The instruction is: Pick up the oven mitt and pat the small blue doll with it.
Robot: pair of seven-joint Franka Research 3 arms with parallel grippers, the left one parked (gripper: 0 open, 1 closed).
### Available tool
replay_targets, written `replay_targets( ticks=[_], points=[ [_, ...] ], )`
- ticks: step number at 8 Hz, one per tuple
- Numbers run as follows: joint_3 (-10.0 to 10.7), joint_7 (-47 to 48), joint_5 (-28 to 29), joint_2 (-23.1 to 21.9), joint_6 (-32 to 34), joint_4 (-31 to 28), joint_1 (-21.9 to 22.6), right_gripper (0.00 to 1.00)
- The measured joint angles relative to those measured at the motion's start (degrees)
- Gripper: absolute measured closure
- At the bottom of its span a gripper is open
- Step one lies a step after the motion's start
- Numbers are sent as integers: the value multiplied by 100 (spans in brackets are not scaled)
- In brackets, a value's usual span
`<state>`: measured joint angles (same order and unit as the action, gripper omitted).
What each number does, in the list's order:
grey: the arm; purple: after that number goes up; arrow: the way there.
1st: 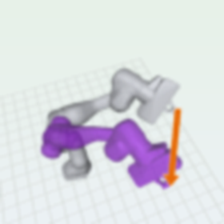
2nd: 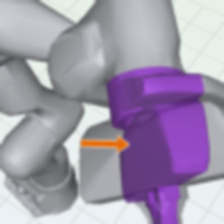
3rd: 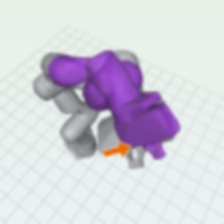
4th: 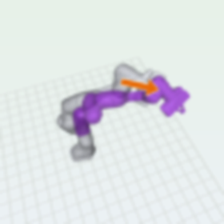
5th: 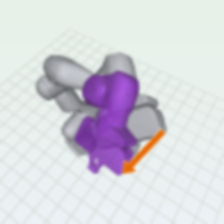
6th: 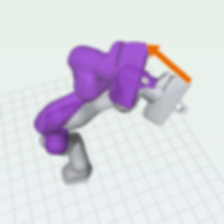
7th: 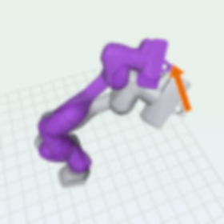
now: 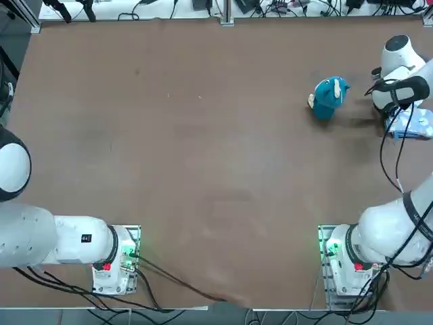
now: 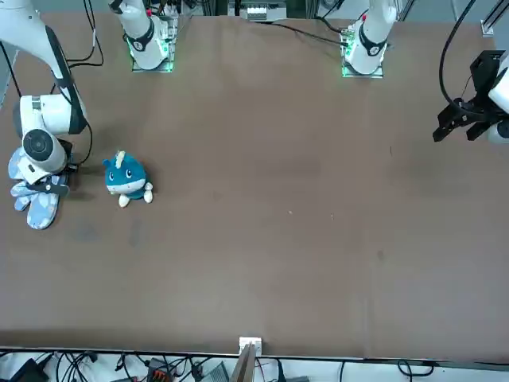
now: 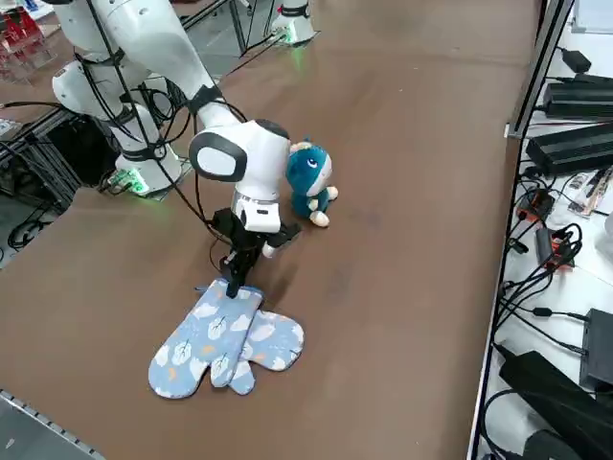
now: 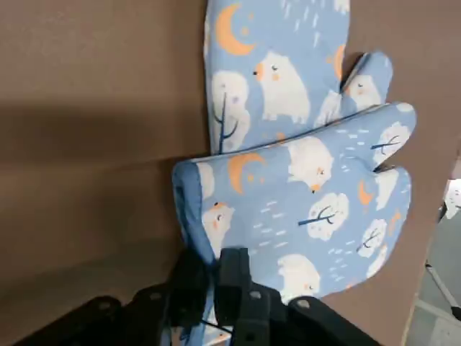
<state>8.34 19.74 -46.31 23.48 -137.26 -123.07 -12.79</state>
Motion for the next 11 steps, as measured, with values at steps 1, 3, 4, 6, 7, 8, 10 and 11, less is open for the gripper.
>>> replay_targets(
  ticks=[1, 3, 4, 6, 7, 8, 10, 11],
  points=[
    [-5, 0, 0, -11, 91, 66, 12, 97],
    [-7, 1, 0, -28, 138, 109, 22, 97],
    [-8, 1, 0, -55, 138, 114, 24, 97],
    [-33, -5, 0, -235, 223, 150, 32, 97],
    [-105, -24, 0, -388, 397, 165, 36, 97],
    [-205, -41, 0, -560, 602, 170, 44, 97],
    [-473, -104, 2, -943, 1074, 180, 67, 97],
    [-576, -289, 160, -1150, 1309, 212, 84, 97]
  ],
)
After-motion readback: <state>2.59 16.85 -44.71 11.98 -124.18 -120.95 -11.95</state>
